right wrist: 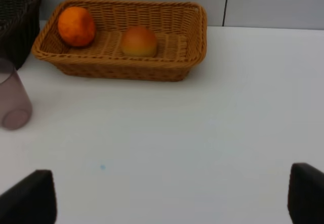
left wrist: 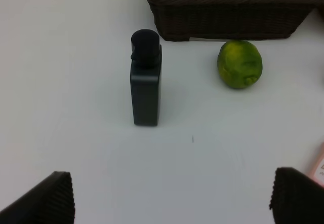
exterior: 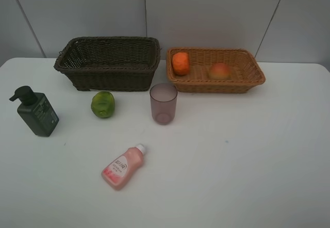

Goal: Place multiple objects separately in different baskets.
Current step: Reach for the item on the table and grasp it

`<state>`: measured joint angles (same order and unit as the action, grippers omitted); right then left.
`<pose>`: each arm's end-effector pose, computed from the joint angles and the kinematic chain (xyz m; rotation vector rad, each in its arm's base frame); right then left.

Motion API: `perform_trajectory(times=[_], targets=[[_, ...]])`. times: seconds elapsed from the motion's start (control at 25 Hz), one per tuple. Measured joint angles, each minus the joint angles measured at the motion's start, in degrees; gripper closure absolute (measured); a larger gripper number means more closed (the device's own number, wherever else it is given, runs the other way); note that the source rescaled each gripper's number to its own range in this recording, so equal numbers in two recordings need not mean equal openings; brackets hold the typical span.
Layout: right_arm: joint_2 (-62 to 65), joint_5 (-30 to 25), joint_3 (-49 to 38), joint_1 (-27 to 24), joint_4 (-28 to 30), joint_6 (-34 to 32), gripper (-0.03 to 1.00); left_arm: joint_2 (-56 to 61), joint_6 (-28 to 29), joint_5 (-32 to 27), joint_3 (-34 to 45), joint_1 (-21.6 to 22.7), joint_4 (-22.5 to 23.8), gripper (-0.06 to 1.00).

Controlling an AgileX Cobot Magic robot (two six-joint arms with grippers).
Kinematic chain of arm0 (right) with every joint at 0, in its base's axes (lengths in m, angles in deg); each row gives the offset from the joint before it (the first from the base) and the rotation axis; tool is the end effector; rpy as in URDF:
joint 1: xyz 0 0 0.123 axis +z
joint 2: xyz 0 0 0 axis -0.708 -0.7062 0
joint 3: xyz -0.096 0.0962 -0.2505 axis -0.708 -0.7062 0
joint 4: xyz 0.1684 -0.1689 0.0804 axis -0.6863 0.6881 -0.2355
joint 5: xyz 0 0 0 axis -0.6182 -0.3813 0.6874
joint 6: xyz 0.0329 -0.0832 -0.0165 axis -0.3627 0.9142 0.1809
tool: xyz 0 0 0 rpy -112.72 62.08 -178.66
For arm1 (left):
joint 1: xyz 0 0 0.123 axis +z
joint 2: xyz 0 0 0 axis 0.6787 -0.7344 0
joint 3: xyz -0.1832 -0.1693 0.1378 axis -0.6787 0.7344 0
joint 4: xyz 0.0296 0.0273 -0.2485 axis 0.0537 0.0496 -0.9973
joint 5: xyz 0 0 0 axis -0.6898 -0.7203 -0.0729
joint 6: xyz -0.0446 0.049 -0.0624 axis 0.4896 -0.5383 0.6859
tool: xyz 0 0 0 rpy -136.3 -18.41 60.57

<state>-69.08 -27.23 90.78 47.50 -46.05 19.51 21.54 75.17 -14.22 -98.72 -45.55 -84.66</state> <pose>-0.0085 0.0009 0.2845 -0.0651 2.0105 0.0350 -0.0068 0.0029 0.2789 -0.0432 2.0341 -0.0485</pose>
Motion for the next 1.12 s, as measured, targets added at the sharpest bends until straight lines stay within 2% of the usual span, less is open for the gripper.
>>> perform_trajectory(times=[1.12], targets=[[0.00, 0.00, 0.00, 0.00, 0.00, -0.14, 0.00, 0.00, 0.00, 0.00, 0.00, 0.00, 0.00, -0.06]])
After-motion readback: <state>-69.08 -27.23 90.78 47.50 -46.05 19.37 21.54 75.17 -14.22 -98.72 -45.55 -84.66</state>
